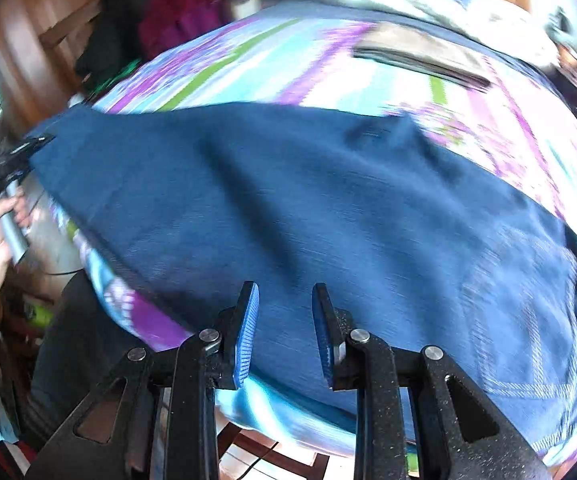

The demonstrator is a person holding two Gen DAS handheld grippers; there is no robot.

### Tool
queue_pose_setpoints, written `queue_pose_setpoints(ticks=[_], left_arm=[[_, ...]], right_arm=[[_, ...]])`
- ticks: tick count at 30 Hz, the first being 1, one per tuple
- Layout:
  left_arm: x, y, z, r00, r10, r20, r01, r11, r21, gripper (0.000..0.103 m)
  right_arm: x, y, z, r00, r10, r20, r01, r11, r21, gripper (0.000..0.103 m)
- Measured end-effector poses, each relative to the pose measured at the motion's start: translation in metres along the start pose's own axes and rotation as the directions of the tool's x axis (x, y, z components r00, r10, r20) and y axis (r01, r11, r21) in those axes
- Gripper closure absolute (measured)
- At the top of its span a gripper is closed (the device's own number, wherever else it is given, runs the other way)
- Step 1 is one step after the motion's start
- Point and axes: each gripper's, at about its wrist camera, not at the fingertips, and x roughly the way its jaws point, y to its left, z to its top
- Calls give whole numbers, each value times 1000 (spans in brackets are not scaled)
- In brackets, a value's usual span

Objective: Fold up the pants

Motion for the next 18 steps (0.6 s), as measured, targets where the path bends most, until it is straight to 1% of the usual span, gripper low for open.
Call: queue_pose_setpoints(ticks=[2, 4, 5, 6, 7, 8, 9, 10, 11, 12, 13, 14, 15, 16, 17, 18], left_arm=[[-2, -43, -2, 999, -33, -9, 34, 997, 73, 96], [0, -99, -12, 995, -87, -40, 92, 984, 152, 96], [3, -128, -20, 991, -121, -64, 131, 974, 184, 96], [7, -161, -35, 981, -164, -102, 183, 960, 213, 96], [11, -186, -50, 970, -198, -140, 226, 946, 231, 96], [14, -214, -72, 953, -239, -187, 281, 927, 250, 96], [22, -245, -100, 928, -273, -254, 339, 903, 265, 96], [34, -271, -132, 891, -297, -345, 393, 883, 257, 95], [46, -285, -154, 860, -303, -410, 425, 870, 249, 91], [63, -304, -189, 813, -285, -508, 460, 849, 261, 87], [78, -318, -221, 793, -204, -575, 445, 838, 317, 87], [82, -323, -234, 814, -152, -560, 414, 829, 376, 86], [72, -326, -238, 866, -166, -472, 392, 811, 434, 82], [70, -328, -238, 867, -166, -470, 391, 811, 434, 70], [70, -329, -235, 848, -173, -500, 405, 820, 404, 56], [67, -331, -231, 833, -186, -520, 418, 829, 373, 50]], right_arm=[[-9, -24, -9, 999, -13, 29, 11, 998, 58, 74], [-16, -47, -19, 998, -14, 58, 7, 992, 124, 74], [-19, -56, -23, 997, -13, 71, 2, 988, 153, 74], [-21, -65, -27, 997, -13, 81, -1, 984, 176, 74], [-24, -72, -31, 996, -16, 90, -2, 981, 196, 74], [-26, -81, -37, 995, -18, 100, -4, 976, 219, 74], [-28, -87, -42, 994, -18, 105, -8, 972, 235, 74], [-29, -93, -47, 994, -16, 109, -12, 968, 250, 74], [-29, -99, -51, 994, -16, 109, -14, 964, 265, 74], [-29, -104, -55, 994, -16, 108, -15, 960, 281, 74], [-29, -108, -58, 994, -13, 108, -19, 956, 293, 74], [-29, -112, -61, 994, -10, 109, -24, 952, 305, 74], [-30, -117, -63, 994, -5, 112, -31, 948, 317, 73], [-29, -118, -64, 993, -2, 115, -36, 946, 321, 72], [-29, -119, -64, 992, 6, 124, -46, 946, 321, 72], [-28, -119, -63, 991, 14, 133, -55, 948, 313, 72]])
